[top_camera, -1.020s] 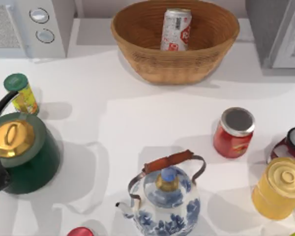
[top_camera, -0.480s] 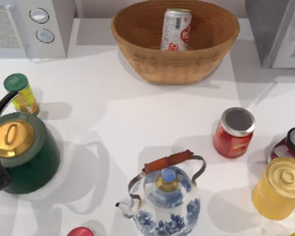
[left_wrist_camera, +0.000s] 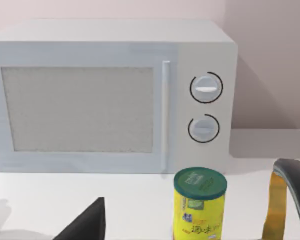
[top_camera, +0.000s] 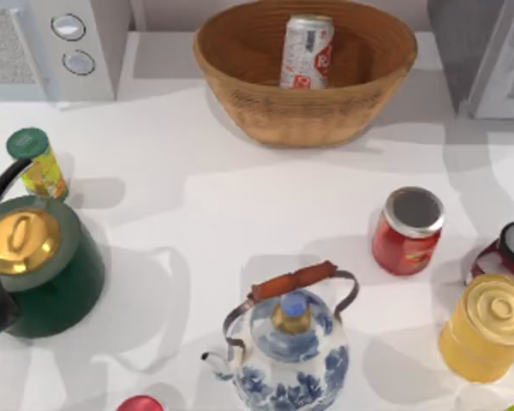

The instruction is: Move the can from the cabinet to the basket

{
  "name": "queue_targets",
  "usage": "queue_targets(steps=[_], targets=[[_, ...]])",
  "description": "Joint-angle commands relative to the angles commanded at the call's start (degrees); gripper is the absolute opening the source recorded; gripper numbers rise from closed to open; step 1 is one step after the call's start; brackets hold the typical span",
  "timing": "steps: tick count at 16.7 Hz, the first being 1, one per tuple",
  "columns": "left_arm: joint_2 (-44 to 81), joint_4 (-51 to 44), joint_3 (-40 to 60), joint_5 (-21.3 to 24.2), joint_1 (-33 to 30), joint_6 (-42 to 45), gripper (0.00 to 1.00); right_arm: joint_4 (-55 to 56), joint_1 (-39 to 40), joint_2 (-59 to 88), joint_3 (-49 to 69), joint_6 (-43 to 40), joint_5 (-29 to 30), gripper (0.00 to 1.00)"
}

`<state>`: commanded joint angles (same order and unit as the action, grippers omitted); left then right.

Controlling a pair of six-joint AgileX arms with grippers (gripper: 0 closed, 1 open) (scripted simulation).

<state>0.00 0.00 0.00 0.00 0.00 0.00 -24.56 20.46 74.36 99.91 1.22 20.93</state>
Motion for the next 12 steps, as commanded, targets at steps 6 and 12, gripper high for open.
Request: queue_targets(steps=[6,12], targets=[[0.0,0.0,0.0,0.0,0.0,0.0,1.00,-0.5,4.9,-0.3,-1.2,-0.1,4.9,1.00],[0.0,0.0,0.0,0.0,0.0,0.0,1.00,0.0,1.9,1.7,1.6,-0.8,4.3,1.00]])
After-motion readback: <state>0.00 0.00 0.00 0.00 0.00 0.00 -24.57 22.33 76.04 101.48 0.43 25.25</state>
